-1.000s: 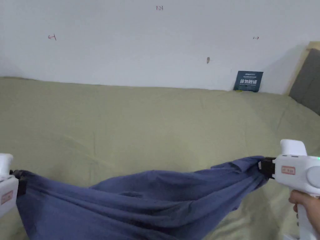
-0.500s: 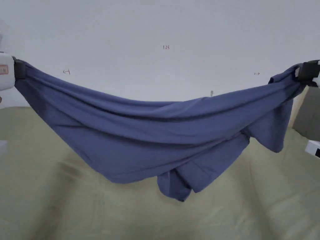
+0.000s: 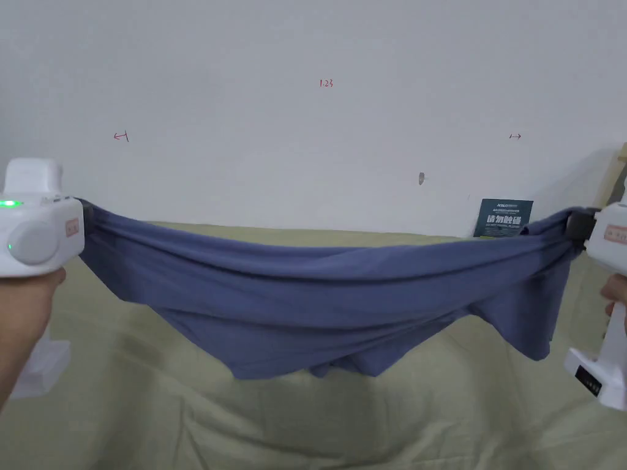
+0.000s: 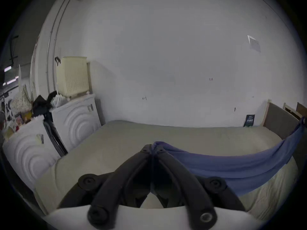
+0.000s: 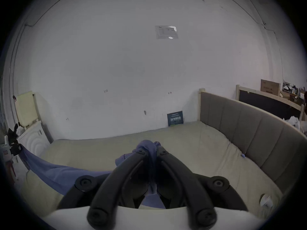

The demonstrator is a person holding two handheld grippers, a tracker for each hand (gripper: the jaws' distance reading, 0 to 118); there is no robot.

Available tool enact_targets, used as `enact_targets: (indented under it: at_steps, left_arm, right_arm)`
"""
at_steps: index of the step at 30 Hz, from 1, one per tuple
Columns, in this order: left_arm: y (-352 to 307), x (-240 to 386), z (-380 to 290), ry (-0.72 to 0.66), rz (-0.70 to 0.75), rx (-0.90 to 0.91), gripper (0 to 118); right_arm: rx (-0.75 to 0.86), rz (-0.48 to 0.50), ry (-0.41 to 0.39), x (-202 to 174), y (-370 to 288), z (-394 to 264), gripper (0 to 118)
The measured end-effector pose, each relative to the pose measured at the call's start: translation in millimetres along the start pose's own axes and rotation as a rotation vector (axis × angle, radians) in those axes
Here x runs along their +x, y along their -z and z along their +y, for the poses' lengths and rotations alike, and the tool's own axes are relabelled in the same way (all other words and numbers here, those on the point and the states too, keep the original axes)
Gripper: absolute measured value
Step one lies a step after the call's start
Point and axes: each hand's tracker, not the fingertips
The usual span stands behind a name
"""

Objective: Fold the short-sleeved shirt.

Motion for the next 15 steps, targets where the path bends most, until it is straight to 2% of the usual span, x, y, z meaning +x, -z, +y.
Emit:
enact_targets:
  at_steps: [5,8,10,15]
  left_arm:
    - [-45.6,-21.1,-26.5,-0.101,-0.076,-0.02,0]
    - [-93.6,-41.7,-60.5,-0.127,-0.134,-0.072,0]
    - [-127.3,-56.9,-95.9,-0.117,-0.151,-0.133,0]
    - [-176.6,-92.8,-206.6,-0.107,-0.145,-0.304,0]
  right_arm:
    - [0.0,0.038,0.03,29.5,-42.2,-38.5,9]
    - [-0.022,0.039,0.007,47.6,-91.4,-74.4,9]
    - [-0.085,0.071,-0.026,59.2,-125.5,-104.1,9]
    - [-0.257,0.038,-0.157,86.2,-184.3,-216.7,9]
